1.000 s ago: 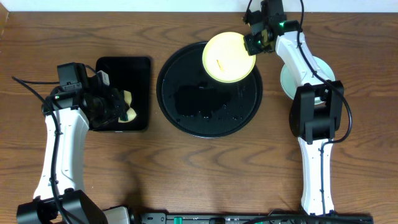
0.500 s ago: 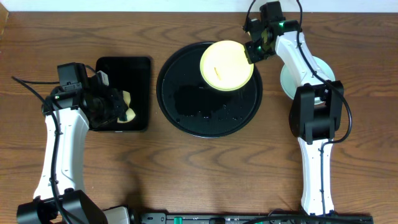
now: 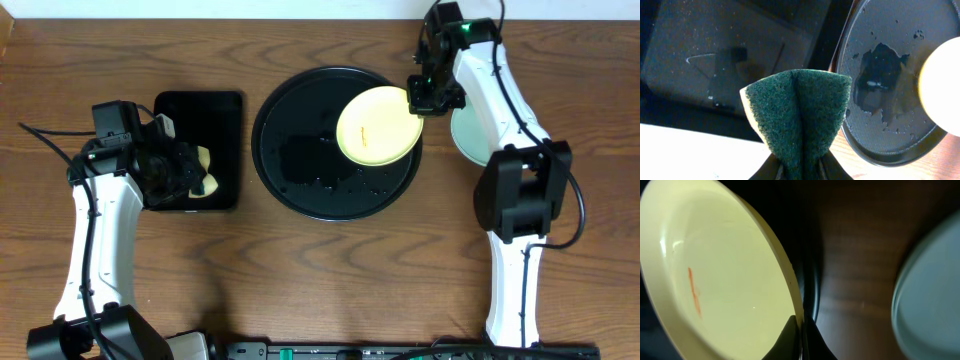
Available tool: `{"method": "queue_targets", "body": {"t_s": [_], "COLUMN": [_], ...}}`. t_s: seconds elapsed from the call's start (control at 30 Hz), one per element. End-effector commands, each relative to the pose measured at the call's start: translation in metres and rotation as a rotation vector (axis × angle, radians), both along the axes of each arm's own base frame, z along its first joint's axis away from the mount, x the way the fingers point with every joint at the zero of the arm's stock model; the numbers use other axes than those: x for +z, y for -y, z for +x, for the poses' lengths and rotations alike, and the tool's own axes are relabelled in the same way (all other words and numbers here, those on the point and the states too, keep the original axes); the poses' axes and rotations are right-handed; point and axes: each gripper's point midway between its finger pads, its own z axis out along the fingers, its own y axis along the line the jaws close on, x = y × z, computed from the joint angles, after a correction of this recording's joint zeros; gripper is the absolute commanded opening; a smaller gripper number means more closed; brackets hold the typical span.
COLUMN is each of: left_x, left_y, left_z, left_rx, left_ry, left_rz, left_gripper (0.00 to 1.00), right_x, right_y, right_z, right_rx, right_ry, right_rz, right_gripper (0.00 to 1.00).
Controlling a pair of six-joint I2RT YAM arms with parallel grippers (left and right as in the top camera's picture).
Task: Clean dirty plates on tray and stack at the side
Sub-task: 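Grasp the yellow plate rim with right gripper and lower it onto tray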
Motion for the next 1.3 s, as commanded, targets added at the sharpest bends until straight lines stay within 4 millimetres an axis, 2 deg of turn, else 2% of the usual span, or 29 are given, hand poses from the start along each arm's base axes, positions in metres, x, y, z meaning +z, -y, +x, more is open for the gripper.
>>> {"method": "queue_targets", "body": {"t_s": [0.0,0.2,0.33,0.43,0.57,0.67,0.77,0.97,1.13,1.17,1.23,1.27], "left_x": [0.002,0.002,0.001,0.001,0.001,0.001,0.001,0.001,0.001,0.001,0.001,0.001], "left_y": [-0.002,-0.002,-0.002,-0.002,-0.002,-0.002,-0.002,-0.002,-0.002,-0.002,-0.002,-0.002], "left_z": [0.002,0.001,-0.001,-0.001,-0.001,-0.001,-0.001,-0.001,-0.001,-0.001,-0.001,-0.001], "left_rx": [-0.007,-0.007,-0.007,-0.007,-0.007,-0.007,-0.007,-0.007,-0.007,-0.007,-0.007,-0.007], "left_ry": [0.003,0.001,-0.008,-0.008,-0.008,-0.008,-0.008,-0.008,-0.008,-0.008,-0.008,-0.008], "left_rz": [0.01,0.01,0.007,0.007,0.007,0.007,0.008,0.008,0.007,0.007,0.008,0.007], "left_gripper": [0.17,0.17,0.17,0.17,0.17,0.17,0.17,0.17,0.17,0.17,0.17,0.17], "right_x": [0.002,-0.028,-0.044,-0.046,-0.046,-0.046,-0.046,-0.052,-0.069,-0.073,-0.078,-0.078], "right_y": [-0.024,-0.054,-0.063,-0.062,-0.062,-0.063,-0.063,-0.063,-0.071,-0.075,-0.078,-0.079], "right_z": [-0.011,-0.024,-0.027,-0.024,-0.018,-0.018,-0.018,-0.017,-0.015,-0.015,-0.013,-0.011], "right_rx": [-0.106,-0.077,-0.081,-0.069,0.014,0.067,0.111,0.13,0.125,0.127,0.129,0.133], "right_ry": [-0.039,-0.048,-0.024,0.01,0.047,0.05,0.056,0.061,0.08,0.083,0.097,0.107], "right_rz": [0.054,0.016,-0.043,-0.095,-0.114,-0.116,-0.119,-0.12,-0.071,-0.049,-0.031,-0.031], "right_gripper": [0.01,0.01,0.01,0.01,0.07,0.21,0.26,0.25,0.24,0.2,0.05,0.01]}}
